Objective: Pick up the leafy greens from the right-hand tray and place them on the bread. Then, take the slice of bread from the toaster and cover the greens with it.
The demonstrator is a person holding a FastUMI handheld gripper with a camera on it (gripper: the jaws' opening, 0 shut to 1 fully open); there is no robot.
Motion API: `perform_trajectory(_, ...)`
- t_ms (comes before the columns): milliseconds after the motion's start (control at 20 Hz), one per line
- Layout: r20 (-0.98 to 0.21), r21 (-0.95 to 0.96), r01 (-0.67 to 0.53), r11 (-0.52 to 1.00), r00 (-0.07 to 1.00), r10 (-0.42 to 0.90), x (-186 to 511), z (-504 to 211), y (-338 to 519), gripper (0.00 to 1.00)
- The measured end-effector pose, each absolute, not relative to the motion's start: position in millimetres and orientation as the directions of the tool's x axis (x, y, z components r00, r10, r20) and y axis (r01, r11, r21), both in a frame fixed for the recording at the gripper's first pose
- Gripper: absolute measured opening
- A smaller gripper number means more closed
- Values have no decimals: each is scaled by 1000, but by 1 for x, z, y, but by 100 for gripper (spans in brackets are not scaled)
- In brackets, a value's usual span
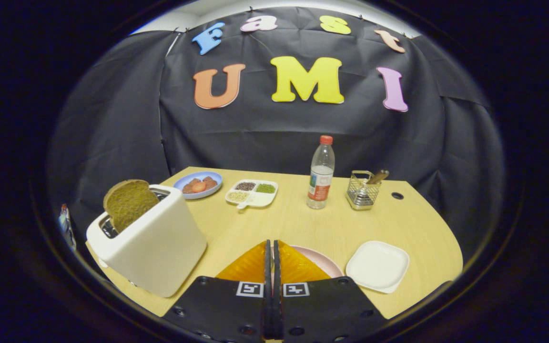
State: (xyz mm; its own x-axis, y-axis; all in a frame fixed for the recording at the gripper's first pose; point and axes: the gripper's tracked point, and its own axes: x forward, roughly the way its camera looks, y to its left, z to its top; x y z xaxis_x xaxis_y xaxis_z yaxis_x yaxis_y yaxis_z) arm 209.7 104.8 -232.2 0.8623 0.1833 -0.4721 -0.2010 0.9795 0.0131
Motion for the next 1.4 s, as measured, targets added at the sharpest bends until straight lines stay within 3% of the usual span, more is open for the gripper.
perform_trajectory(450, -528, 7, -119, 993, 843, 105, 227, -280, 58, 0)
perform_trajectory(600, -541, 16, -83, 996, 837, 79, 229, -288, 45, 7)
perform_trajectory(800, -536, 22, -68, 997, 842, 69, 227, -283, 39, 41)
perform_trajectory(950, -516, 19, -56, 998, 855, 58, 219, -266, 36, 80)
perform_trajectory(1100, -473, 12, -51, 999, 880, 50, 205, -233, 43, 95)
perform_trajectory(1400, -361, 48, -90, 995, 927, 101, 173, -154, 94, 96)
